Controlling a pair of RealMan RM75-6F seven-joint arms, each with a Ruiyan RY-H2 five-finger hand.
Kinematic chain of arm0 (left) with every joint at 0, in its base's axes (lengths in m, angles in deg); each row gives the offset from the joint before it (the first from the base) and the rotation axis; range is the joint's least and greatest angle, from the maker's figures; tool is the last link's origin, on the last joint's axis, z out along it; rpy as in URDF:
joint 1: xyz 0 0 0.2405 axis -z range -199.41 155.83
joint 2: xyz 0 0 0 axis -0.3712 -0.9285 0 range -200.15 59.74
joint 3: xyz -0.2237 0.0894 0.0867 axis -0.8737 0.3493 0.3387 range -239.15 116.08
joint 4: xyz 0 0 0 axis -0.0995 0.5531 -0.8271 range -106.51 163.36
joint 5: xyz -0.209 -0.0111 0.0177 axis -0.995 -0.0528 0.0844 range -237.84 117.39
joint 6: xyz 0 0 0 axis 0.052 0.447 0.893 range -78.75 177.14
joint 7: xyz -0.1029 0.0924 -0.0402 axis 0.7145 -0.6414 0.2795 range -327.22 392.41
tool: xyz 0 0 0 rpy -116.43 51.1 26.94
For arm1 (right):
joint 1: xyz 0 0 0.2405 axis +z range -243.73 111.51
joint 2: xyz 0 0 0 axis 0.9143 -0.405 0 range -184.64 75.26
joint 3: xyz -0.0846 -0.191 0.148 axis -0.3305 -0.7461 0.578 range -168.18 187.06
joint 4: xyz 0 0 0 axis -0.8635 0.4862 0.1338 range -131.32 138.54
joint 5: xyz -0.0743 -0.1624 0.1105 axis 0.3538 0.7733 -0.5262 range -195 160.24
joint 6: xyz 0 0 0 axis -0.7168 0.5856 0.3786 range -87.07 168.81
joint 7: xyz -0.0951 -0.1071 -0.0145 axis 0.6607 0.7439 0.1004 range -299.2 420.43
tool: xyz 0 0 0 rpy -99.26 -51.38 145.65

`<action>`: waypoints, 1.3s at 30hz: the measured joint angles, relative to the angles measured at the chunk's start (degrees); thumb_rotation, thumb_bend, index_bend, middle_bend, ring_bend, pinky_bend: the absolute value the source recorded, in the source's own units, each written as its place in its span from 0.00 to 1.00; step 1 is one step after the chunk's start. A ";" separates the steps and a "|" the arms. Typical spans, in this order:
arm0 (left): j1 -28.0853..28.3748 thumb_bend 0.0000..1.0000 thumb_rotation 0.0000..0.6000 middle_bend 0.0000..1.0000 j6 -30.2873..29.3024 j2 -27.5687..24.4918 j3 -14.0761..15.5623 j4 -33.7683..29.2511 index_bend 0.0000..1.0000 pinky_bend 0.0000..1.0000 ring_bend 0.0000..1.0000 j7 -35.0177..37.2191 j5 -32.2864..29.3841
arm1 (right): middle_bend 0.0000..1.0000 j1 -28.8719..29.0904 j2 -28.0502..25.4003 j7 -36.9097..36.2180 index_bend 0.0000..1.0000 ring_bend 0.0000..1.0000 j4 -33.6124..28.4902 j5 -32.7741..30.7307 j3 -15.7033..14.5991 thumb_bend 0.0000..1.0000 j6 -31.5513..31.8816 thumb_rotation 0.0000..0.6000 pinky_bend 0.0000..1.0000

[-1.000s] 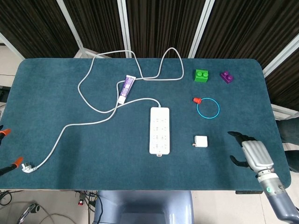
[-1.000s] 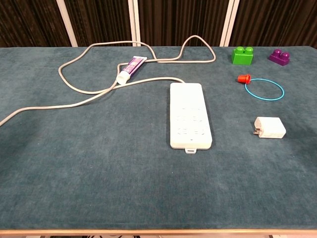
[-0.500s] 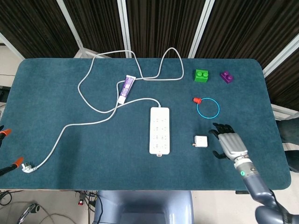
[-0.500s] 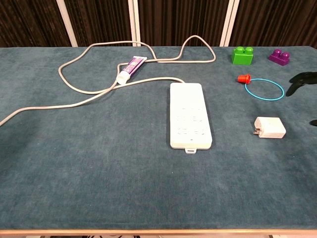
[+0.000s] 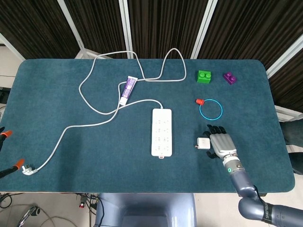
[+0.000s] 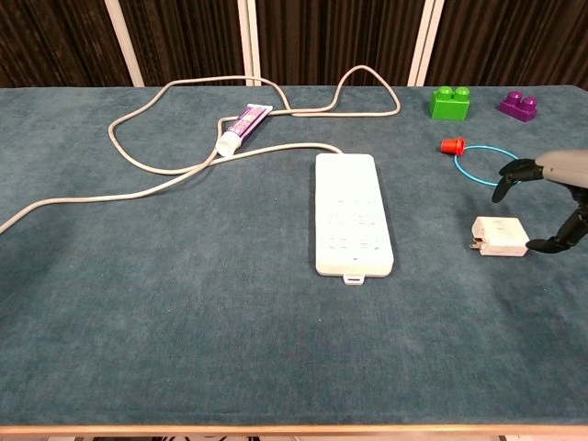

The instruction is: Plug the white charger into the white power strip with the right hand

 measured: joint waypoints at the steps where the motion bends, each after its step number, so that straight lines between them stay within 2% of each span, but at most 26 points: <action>1: 0.00 0.13 1.00 0.09 -0.03 0.03 -0.04 0.01 0.20 0.09 0.03 -0.02 -0.02 | 0.01 0.17 0.14 0.08 0.25 0.00 0.09 -0.27 -0.20 0.38 0.14 1.00 0.00; 19: 0.00 0.13 1.00 0.09 -0.12 0.20 0.02 -0.01 0.19 0.09 0.03 -0.51 0.09 | 0.01 0.08 0.04 -1.56 0.25 0.00 0.30 0.37 -2.96 0.38 0.60 1.00 0.00; 39: -0.04 0.13 1.00 0.09 -0.27 0.23 -0.05 -0.01 0.20 0.09 0.03 -0.63 0.01 | 0.01 0.66 2.98 -2.30 0.29 0.00 4.46 0.05 -3.74 0.38 0.74 1.00 0.00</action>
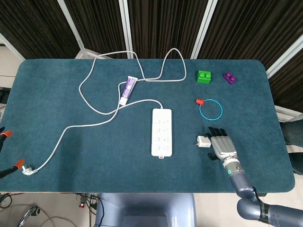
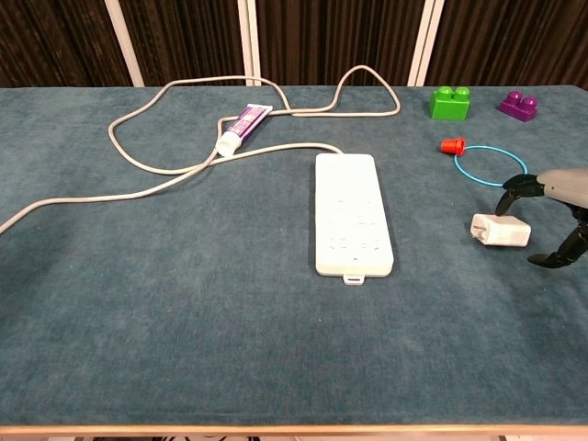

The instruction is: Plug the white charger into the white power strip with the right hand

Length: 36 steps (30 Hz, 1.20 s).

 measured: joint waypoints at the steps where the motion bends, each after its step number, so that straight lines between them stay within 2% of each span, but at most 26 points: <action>1: -0.01 0.13 1.00 0.09 -0.01 0.00 -0.01 0.01 0.20 0.09 0.03 0.01 -0.02 | 0.01 0.10 0.46 0.13 0.29 0.00 0.57 -0.16 0.07 0.38 0.14 1.00 0.00; 11: 0.00 0.13 1.00 0.09 0.00 0.00 -0.09 0.04 0.19 0.09 0.03 -0.03 -0.15 | 0.01 0.71 4.46 -0.21 0.35 0.00 4.99 -0.66 1.31 0.38 1.19 1.00 0.00; 19: -0.11 0.13 1.00 0.09 -0.10 -0.15 -0.36 0.12 0.19 0.09 0.03 0.30 -0.70 | 0.01 1.27 7.63 -2.16 0.36 0.00 9.01 -0.25 3.62 0.38 1.82 1.00 0.00; 26: -0.13 0.13 1.00 0.09 -0.12 -0.18 -0.31 0.03 0.19 0.09 0.03 0.28 -0.60 | 0.01 1.03 7.24 -3.13 0.36 0.00 8.92 0.61 4.33 0.38 2.32 1.00 0.00; 36: -0.23 0.13 1.00 0.09 -0.09 -0.14 -0.57 -0.31 0.19 0.09 0.03 0.03 -1.32 | 0.01 0.85 4.20 -2.52 0.36 0.00 5.53 0.96 3.24 0.38 0.58 1.00 0.00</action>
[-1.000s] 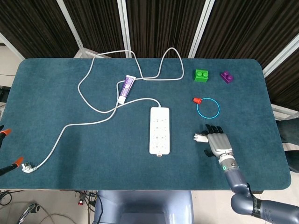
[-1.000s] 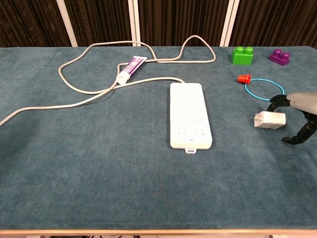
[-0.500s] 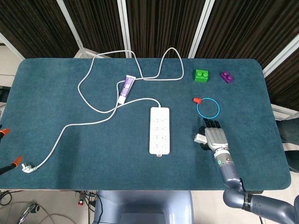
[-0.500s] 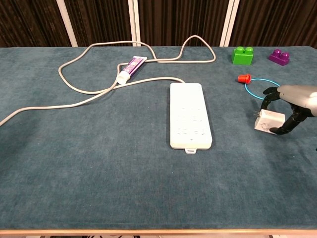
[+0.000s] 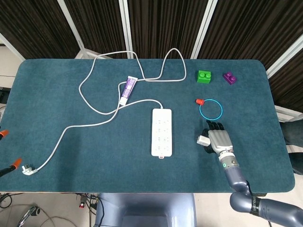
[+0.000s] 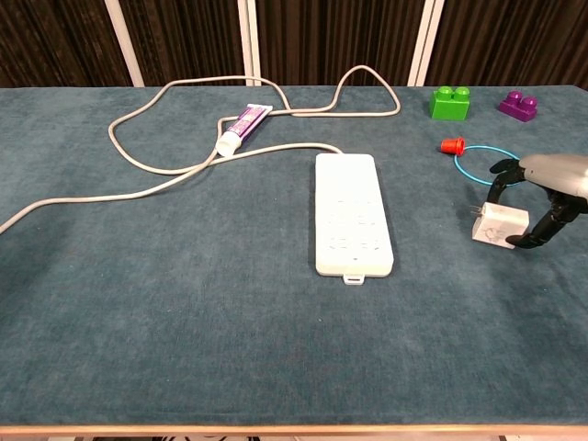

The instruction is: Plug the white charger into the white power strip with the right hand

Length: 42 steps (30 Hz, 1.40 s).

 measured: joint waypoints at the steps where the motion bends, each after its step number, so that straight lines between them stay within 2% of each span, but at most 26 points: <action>1: 0.00 0.13 1.00 0.09 0.01 0.01 0.01 -0.01 0.19 0.09 0.03 -0.01 0.01 | 0.01 -0.09 -0.55 -0.05 0.36 0.00 -0.68 0.11 -0.14 0.38 -0.11 1.00 0.00; 15: 0.06 0.13 1.00 0.09 0.01 0.18 0.07 0.02 0.19 0.09 0.03 -0.59 0.21 | 0.01 -2.54 -6.97 -1.18 0.32 0.00 -6.66 2.89 -1.15 0.38 2.82 1.00 0.00; 26: 0.00 0.13 1.00 0.09 -0.13 0.31 0.20 -0.23 0.19 0.09 0.03 -0.90 0.47 | 0.01 -7.25 -13.53 -4.82 0.32 0.00 -12.07 8.01 -4.57 0.38 4.82 1.00 0.00; 33: 0.02 0.13 1.00 0.09 -0.01 0.24 0.22 -0.31 0.19 0.09 0.03 -0.69 0.40 | 0.01 -9.05 -12.57 -6.64 0.31 0.00 -12.23 11.74 -6.79 0.38 4.77 1.00 0.00; 42: 0.20 0.13 1.00 0.09 0.51 0.10 0.21 -0.13 0.19 0.09 0.03 -0.35 0.27 | 0.01 -9.00 -8.00 -6.59 0.31 0.00 -7.88 11.84 -6.01 0.38 4.52 1.00 0.00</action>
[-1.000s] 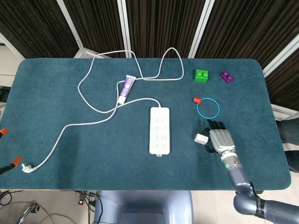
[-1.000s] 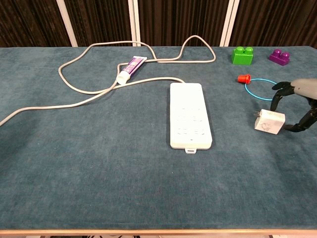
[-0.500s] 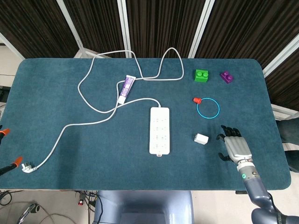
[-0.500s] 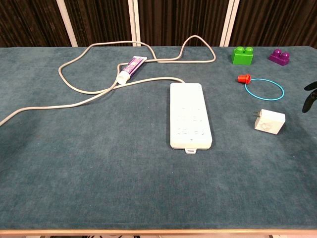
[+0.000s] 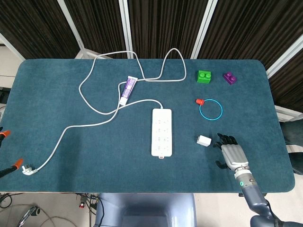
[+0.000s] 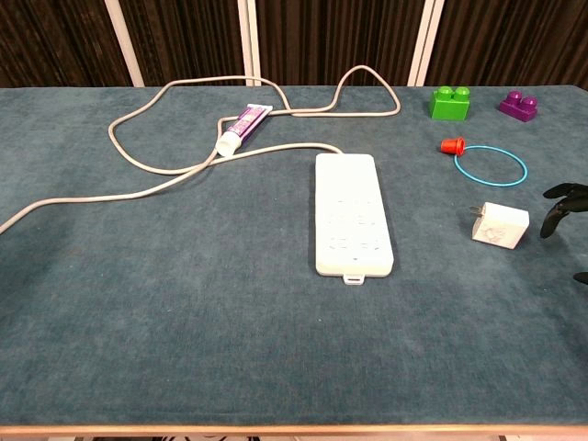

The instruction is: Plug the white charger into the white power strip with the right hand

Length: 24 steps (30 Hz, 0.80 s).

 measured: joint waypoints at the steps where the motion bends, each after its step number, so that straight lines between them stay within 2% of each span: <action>1: 0.03 0.13 1.00 0.09 0.00 0.05 0.00 0.05 0.19 0.09 0.03 -0.01 0.06 | 0.01 0.07 0.37 0.12 0.31 0.00 0.43 -0.07 0.09 0.38 -0.14 1.00 0.00; 7: -0.10 0.13 1.00 0.09 -0.30 -0.03 -0.21 0.09 0.19 0.09 0.03 0.20 -0.26 | 0.01 0.31 1.19 0.46 0.31 0.00 2.01 -0.75 0.85 0.38 -0.73 1.00 0.00; 24: 0.02 0.13 1.00 0.09 -0.04 0.16 0.10 -0.14 0.19 0.09 0.03 -0.51 0.13 | 0.01 1.71 1.33 -0.34 0.31 0.00 1.46 -0.59 2.08 0.38 -3.59 1.00 0.00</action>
